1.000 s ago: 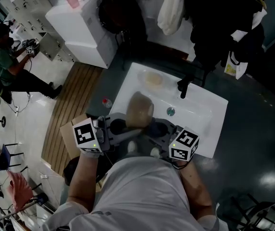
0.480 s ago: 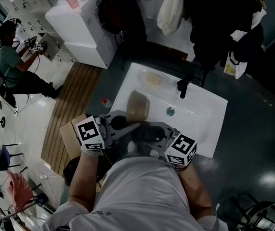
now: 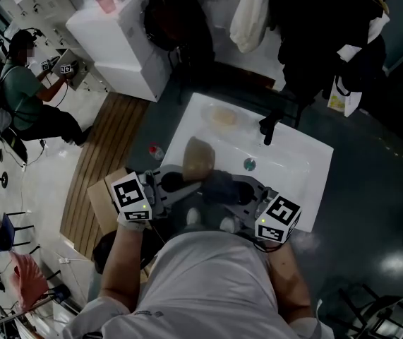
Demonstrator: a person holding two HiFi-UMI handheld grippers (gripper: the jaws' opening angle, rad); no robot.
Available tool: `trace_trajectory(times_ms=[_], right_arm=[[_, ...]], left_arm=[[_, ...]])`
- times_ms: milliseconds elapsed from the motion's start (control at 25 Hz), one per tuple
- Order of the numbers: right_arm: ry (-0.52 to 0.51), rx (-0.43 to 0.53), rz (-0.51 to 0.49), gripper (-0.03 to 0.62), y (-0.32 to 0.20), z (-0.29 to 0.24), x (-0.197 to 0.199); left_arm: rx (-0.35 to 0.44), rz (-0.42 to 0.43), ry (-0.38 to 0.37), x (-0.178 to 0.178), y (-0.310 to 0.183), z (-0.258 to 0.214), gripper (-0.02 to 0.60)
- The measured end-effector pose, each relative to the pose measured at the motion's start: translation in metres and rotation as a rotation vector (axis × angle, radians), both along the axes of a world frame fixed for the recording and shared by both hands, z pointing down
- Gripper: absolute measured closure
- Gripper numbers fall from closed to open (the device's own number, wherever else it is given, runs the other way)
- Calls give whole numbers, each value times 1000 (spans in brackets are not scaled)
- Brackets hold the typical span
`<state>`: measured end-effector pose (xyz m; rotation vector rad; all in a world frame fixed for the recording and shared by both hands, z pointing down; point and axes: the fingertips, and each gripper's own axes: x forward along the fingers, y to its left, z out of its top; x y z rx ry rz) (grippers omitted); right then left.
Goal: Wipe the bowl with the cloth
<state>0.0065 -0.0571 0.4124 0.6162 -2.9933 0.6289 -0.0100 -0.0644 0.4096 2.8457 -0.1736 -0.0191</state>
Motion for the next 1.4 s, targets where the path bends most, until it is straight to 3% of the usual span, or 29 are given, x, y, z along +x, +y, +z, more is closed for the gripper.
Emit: trace_trajectory(times_ms=[240,480,600,1000,1200,1400], right_arm=[[-28,39,62,494,-7,-25,6],[-7,75,140,494,-17,-35,15],[-6,62,169,494,-22,-35,19],[-36,-86,303,494,-48,-3,59],[-5,-140,336,494,-50,19,72],[27,-93,332,494,-51,9,80]], left_arm=[[26,25,-87,9,10,11,565],[137,100,-280,30,31,32,565],[192,168,-359,41,49,40,565],[293,289,-427,50,77,43,563],[349,302,-546,47,78,60,565],[420,312,-693,40,69,78,565]])
